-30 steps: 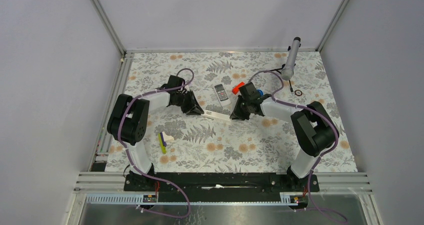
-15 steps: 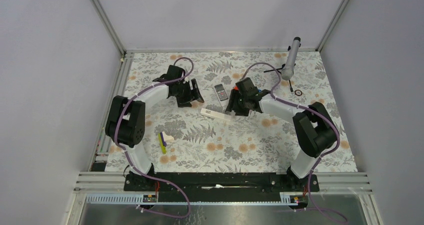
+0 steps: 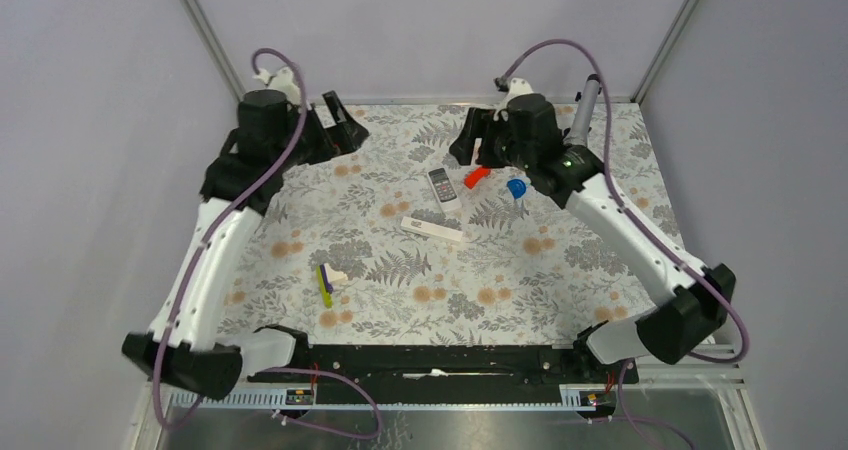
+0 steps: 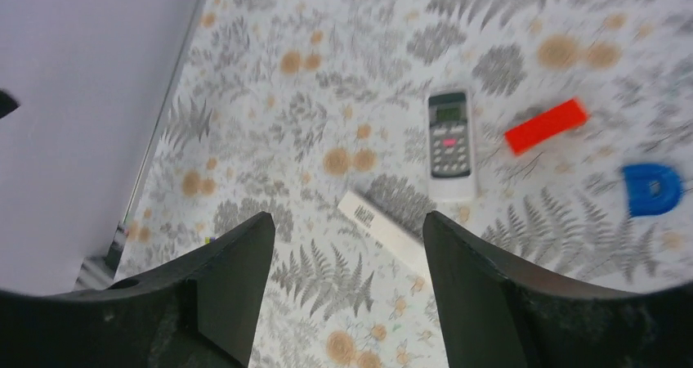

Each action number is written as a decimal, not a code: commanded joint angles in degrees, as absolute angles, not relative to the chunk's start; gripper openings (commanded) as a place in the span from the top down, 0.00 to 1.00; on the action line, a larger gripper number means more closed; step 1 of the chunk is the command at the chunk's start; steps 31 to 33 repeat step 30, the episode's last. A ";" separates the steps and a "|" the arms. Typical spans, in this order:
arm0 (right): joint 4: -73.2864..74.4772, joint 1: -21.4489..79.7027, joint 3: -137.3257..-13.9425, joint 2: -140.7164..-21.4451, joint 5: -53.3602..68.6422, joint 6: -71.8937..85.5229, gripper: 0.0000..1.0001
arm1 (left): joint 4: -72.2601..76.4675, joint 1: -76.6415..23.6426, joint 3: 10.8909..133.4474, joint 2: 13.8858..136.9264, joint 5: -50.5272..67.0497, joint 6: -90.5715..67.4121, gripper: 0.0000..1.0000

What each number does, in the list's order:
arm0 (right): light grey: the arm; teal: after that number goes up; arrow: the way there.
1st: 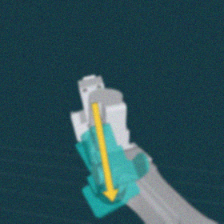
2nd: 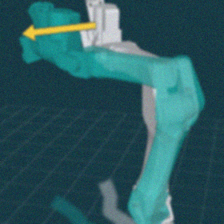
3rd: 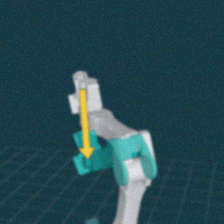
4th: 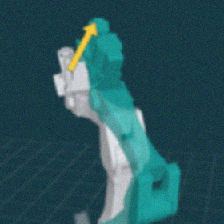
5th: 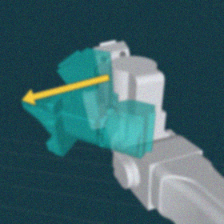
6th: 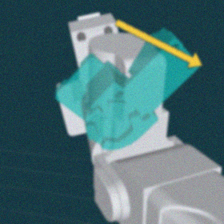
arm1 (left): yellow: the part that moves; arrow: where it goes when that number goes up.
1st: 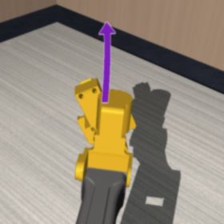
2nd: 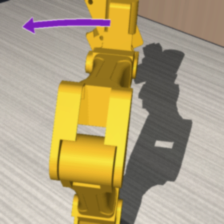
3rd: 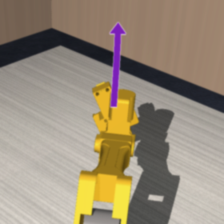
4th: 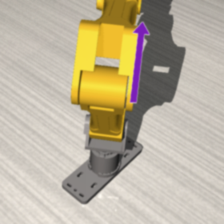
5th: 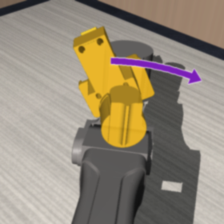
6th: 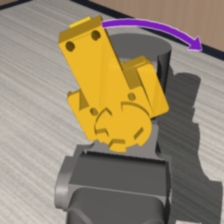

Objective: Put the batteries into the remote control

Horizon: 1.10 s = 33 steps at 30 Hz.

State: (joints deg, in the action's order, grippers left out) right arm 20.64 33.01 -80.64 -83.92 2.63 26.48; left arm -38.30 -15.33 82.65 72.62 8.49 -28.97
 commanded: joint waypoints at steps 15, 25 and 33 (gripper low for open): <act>18.84 33.49 -72.86 -40.86 -58.01 8.10 0.00 | -46.31 -15.35 77.04 43.46 -11.13 -26.63 0.01; 11.15 33.48 -64.88 -27.81 -69.39 0.32 0.00 | -44.89 -15.36 73.70 36.93 -15.72 -24.13 0.01; 11.51 33.44 -64.53 -26.90 -70.42 -1.05 0.00 | -44.55 -15.32 73.49 37.00 -15.83 -22.90 0.01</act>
